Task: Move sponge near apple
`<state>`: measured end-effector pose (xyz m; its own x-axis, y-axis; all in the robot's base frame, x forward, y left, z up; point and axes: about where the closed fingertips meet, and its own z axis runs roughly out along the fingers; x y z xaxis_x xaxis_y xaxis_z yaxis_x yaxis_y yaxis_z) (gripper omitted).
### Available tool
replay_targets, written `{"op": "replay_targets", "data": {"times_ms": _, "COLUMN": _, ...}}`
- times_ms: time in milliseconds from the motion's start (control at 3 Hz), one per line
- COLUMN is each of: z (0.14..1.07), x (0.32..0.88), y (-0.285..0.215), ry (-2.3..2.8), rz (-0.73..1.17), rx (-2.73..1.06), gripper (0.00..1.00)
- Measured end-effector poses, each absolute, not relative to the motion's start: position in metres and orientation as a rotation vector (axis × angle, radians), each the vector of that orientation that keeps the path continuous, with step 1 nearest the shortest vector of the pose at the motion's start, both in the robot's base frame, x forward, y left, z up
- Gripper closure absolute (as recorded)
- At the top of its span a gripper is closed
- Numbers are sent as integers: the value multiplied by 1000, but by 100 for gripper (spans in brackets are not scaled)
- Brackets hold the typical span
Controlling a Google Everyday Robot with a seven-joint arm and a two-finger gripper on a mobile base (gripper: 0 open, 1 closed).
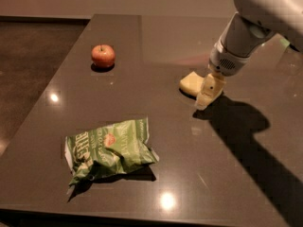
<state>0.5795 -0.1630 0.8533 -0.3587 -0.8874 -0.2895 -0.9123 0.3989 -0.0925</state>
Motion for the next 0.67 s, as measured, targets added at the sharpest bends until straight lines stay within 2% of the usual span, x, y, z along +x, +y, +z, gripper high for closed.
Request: {"op": "replay_targets", "data": {"times_ms": 667, "z": 851, "x": 578, "y": -149, "ry": 2365, "rz": 129, "rx": -1613, "gripper": 60}}
